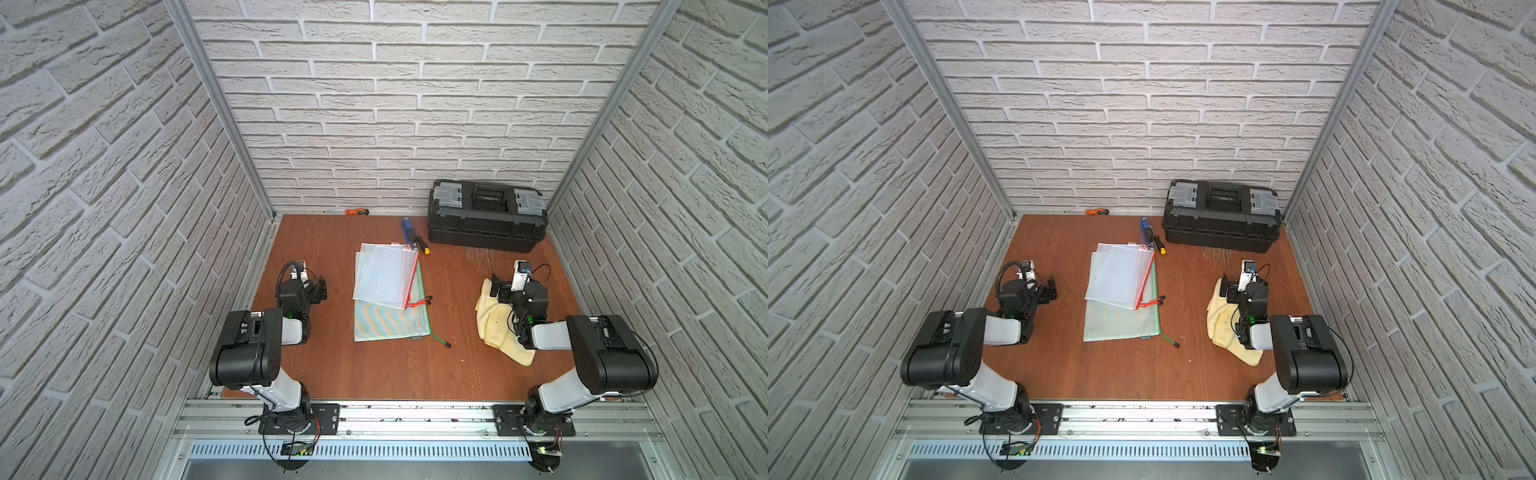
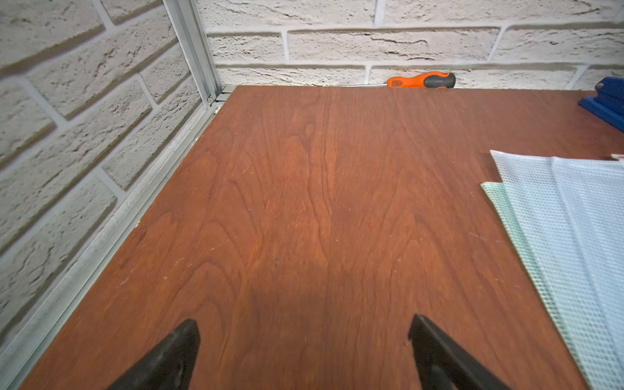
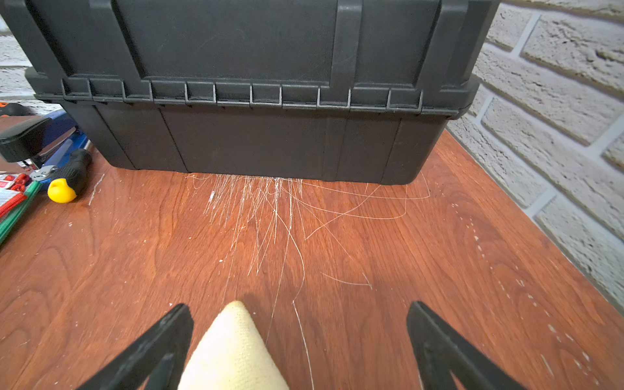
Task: Wipe the document bag
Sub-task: Pick up the cleaning item at the center of the board.
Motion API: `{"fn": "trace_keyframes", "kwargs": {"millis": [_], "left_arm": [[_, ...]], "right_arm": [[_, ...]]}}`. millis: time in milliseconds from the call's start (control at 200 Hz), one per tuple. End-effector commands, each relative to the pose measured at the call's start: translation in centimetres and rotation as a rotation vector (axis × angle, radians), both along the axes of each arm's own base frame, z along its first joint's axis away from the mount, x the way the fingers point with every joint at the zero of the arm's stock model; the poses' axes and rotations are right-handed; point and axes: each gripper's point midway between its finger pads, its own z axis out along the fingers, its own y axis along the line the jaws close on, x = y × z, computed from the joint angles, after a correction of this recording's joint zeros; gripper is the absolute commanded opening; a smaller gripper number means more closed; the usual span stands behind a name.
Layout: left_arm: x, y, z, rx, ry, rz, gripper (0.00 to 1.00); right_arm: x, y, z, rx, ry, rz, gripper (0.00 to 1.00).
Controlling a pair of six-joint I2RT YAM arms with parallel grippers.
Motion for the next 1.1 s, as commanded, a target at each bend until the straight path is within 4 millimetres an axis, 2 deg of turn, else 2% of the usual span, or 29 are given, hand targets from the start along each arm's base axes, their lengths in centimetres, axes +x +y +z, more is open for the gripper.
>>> {"fn": "trace_keyframes", "kwargs": {"millis": [0, 560, 630, 685, 750, 815, 890, 970, 1050, 1085, 1090, 1095], "left_arm": [[0.6, 0.2, 1.2, 0.009, -0.044, -0.003, 0.98], [0.6, 0.2, 1.3, 0.006, -0.046, -0.005, 0.98], [0.1, 1.6, 1.8, 0.009, -0.071, 0.089, 0.98], [-0.8, 2.6, 2.7, 0.003, -0.098, 0.151, 0.98], [-1.7, 3.2, 4.4, 0.016, -0.121, 0.194, 0.98], [-3.0, 4.6, 7.5, -0.006, -0.15, 0.297, 0.98], [-5.0, 6.3, 12.3, -0.118, -0.24, 0.404, 0.98], [-6.9, 7.0, 17.7, -0.233, -0.358, 0.402, 0.98], [-9.3, 7.8, 22.3, -0.321, -0.499, 0.433, 0.98], [-10.3, 7.4, 24.7, -0.331, -0.571, 0.385, 0.98], [-10.3, 7.5, 24.9, -0.331, -0.578, 0.382, 0.98], [-10.4, 7.3, 25.2, -0.334, -0.586, 0.37, 0.98]], "right_arm": [[0.1, 0.1, 0.9, 0.005, -0.043, -0.004, 1.0], [0.2, 0.1, 1.0, 0.005, -0.042, -0.006, 1.0], [0.1, 0.3, 1.3, 0.007, -0.054, 0.007, 1.0], [0.1, 0.4, 2.3, 0.004, -0.061, 0.015, 1.0], [0.0, 0.1, 3.7, 0.001, -0.049, 0.001, 1.0], [-0.7, -0.7, 6.0, 0.008, -0.061, -0.056, 1.0], [-2.4, -3.3, 10.4, 0.115, -0.204, -0.241, 1.0], [-5.4, -6.5, 14.4, 0.326, -0.363, -0.455, 1.0], [-6.3, -6.5, 18.6, 0.419, -0.387, -0.392, 1.0], [-6.5, -6.3, 20.2, 0.42, -0.364, -0.369, 1.0], [-6.6, -6.3, 19.9, 0.418, -0.341, -0.374, 1.0], [-6.7, -6.3, 20.5, 0.419, -0.356, -0.373, 1.0]]}}
